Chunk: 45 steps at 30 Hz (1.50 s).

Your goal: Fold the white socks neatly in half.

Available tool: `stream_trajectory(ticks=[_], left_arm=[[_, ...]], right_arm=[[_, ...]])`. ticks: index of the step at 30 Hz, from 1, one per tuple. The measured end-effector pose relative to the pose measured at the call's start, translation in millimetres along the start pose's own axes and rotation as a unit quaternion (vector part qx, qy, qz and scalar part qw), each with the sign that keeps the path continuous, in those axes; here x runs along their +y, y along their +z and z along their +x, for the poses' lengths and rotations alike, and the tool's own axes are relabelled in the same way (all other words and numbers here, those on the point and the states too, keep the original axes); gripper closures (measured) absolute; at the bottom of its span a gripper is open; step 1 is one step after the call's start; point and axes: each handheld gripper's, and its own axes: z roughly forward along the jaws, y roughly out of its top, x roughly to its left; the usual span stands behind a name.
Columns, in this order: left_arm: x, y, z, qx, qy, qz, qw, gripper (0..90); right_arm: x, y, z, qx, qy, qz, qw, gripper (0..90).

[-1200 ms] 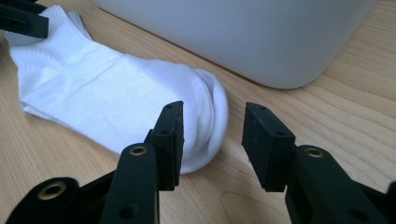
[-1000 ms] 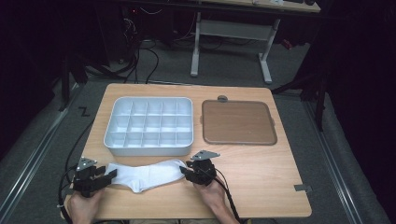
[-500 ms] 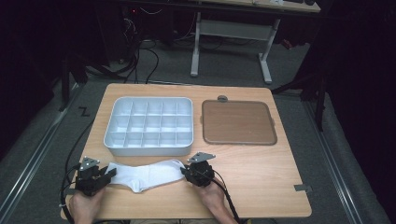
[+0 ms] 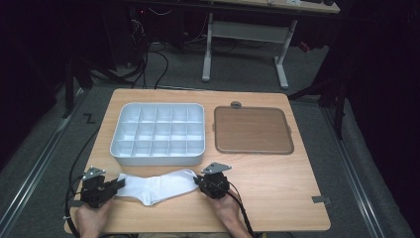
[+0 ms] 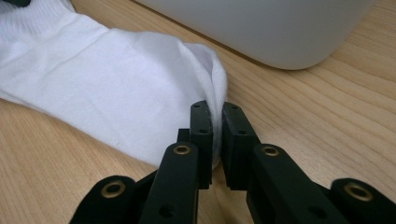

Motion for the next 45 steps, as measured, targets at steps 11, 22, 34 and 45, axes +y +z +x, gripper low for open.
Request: stream_trajectory(ticks=[11, 22, 34, 45], left_arm=[[-1.2, -1.3, -22.1, -0.035, 0.003, 0.006, 0.9994, 80.1], [-17.2, 8.3, -48.2, -0.076, 0.007, 0.021, 0.9968, 80.1], [-28.0, 21.2, -79.6, -0.107, 0.023, 0.044, 0.9931, 80.1], [-38.9, 36.1, -103.8, -0.128, 0.030, 0.058, 0.9897, 80.2]], right_arm=[[-3.9, -19.9, -7.9, -0.008, 0.001, -0.003, 1.0000, 85.1], [-16.8, -49.2, -23.8, -0.034, 0.003, -0.012, 0.9993, 85.0], [-34.9, -67.6, -45.4, -0.057, 0.030, -0.017, 0.9978, 85.0], [-44.1, -87.2, -62.4, -0.088, 0.045, -0.024, 0.9948, 84.9]])
